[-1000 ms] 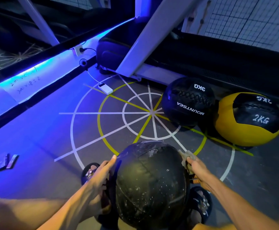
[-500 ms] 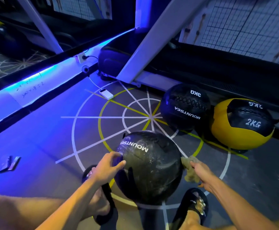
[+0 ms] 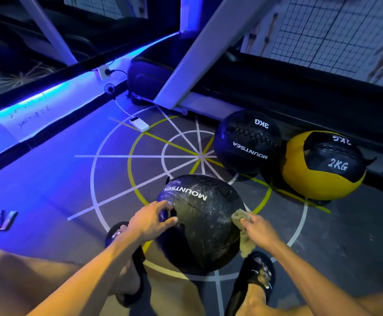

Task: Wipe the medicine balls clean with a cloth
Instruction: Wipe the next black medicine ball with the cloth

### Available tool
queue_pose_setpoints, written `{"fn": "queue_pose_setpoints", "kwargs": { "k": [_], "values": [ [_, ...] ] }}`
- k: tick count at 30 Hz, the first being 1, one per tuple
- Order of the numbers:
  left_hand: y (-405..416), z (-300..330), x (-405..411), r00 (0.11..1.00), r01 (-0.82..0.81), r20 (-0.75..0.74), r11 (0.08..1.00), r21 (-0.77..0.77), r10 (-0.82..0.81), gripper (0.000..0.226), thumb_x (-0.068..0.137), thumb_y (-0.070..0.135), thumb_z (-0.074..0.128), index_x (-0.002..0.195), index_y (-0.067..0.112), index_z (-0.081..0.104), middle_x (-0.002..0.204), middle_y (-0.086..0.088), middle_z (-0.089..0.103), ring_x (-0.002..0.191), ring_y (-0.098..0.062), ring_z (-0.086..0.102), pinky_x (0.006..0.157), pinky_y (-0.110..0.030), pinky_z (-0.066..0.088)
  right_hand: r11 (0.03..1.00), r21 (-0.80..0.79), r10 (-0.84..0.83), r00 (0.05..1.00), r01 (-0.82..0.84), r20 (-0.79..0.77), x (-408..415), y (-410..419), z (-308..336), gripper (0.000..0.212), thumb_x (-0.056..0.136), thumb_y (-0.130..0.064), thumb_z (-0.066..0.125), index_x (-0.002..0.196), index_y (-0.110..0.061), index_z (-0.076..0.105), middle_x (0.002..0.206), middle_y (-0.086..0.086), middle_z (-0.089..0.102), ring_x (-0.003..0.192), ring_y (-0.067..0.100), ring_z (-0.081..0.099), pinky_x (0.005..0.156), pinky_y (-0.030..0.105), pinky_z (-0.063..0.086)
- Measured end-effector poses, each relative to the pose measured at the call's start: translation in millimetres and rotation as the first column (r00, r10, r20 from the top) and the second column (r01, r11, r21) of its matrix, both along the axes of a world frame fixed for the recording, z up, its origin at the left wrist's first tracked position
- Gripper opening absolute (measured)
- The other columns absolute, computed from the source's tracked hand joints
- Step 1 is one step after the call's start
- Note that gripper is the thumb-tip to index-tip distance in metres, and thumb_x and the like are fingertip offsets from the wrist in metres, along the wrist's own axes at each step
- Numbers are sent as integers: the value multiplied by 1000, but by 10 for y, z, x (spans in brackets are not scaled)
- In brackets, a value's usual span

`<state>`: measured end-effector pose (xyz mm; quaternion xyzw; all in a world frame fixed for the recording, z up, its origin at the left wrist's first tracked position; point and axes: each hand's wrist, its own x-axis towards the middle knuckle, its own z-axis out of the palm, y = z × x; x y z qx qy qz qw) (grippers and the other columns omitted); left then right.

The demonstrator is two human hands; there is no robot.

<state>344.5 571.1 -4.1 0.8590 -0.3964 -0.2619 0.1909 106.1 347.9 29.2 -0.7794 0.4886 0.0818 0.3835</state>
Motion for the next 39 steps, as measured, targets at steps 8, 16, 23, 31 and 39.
{"fn": "queue_pose_setpoints", "kwargs": {
  "k": [8,16,23,31,39],
  "values": [
    [-3,-165,-304,989,128,85,989,-79,-121,84,83,83,29,156,42,36,161,9,34,139,-22,38,116,-41,37,997,40,-70,984,65,165,13,-206,285,28,105,-28,51,119,-12,69,101,9,75,103,23,67,98,42,49],
    [-21,-93,-468,933,305,250,939,-161,-260,66,91,66,59,150,44,38,159,15,33,134,-18,40,108,-41,43,976,193,-176,885,101,431,96,-84,655,26,104,-34,54,103,-16,73,94,1,79,94,20,74,90,42,57],
    [-27,-122,-777,938,310,187,948,-69,-293,80,83,70,66,151,44,33,153,16,30,130,-21,41,104,-39,46,916,198,-399,832,348,385,-177,-64,537,26,98,-38,64,91,-15,73,90,4,78,91,25,74,92,55,57],
    [-248,-31,-615,974,221,96,942,-252,-203,77,82,87,46,146,45,44,150,11,39,134,-18,38,110,-40,39,897,136,-436,787,421,436,-494,-75,432,12,95,-22,70,106,-20,73,92,-3,78,88,17,73,82,41,59],
    [-265,-191,-649,995,96,25,953,-287,-93,59,79,88,47,123,49,54,119,25,47,108,-19,53,93,-37,45,803,-10,-533,725,596,435,-949,159,169,15,100,-24,61,86,-22,66,81,4,70,76,24,65,71,42,52]
  ]
}}
